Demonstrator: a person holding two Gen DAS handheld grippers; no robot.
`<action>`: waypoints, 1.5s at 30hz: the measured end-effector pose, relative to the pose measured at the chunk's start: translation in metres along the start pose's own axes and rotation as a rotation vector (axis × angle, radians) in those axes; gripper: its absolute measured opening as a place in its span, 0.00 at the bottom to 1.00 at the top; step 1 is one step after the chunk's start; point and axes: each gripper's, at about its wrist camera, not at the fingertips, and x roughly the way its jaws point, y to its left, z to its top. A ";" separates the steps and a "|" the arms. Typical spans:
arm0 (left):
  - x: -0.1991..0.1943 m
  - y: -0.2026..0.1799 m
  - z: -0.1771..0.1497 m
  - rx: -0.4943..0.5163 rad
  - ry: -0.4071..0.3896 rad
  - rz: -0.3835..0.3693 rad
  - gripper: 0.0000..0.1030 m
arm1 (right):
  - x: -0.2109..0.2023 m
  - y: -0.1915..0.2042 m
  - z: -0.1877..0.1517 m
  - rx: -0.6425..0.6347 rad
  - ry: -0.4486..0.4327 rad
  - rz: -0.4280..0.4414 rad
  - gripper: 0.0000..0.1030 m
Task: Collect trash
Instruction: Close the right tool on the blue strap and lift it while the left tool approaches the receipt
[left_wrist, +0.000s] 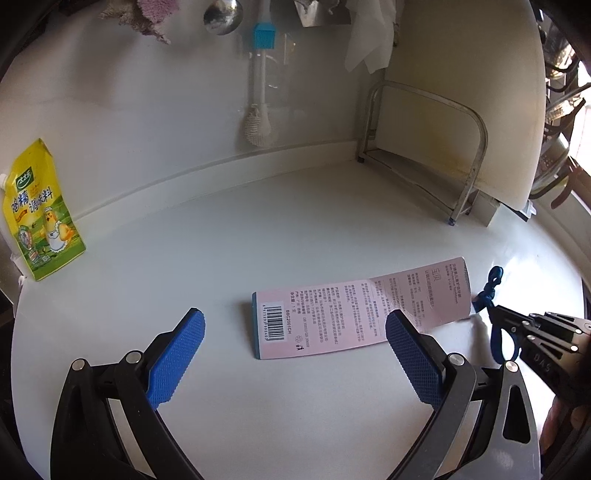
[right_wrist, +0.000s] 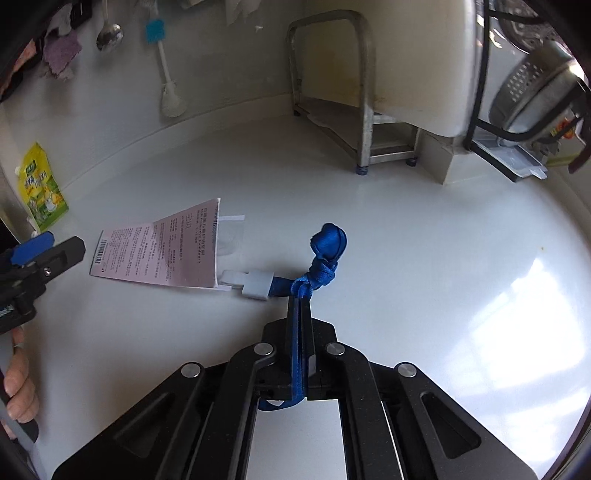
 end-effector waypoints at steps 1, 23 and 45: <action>0.001 -0.002 -0.001 0.017 0.005 -0.017 0.94 | -0.007 -0.009 -0.004 0.021 -0.006 0.021 0.01; 0.023 -0.033 0.027 0.576 0.016 -0.142 0.94 | -0.092 -0.052 -0.055 0.109 -0.113 0.299 0.01; 0.062 -0.051 0.023 0.726 0.213 -0.428 0.94 | -0.077 -0.050 -0.056 0.101 -0.069 0.387 0.01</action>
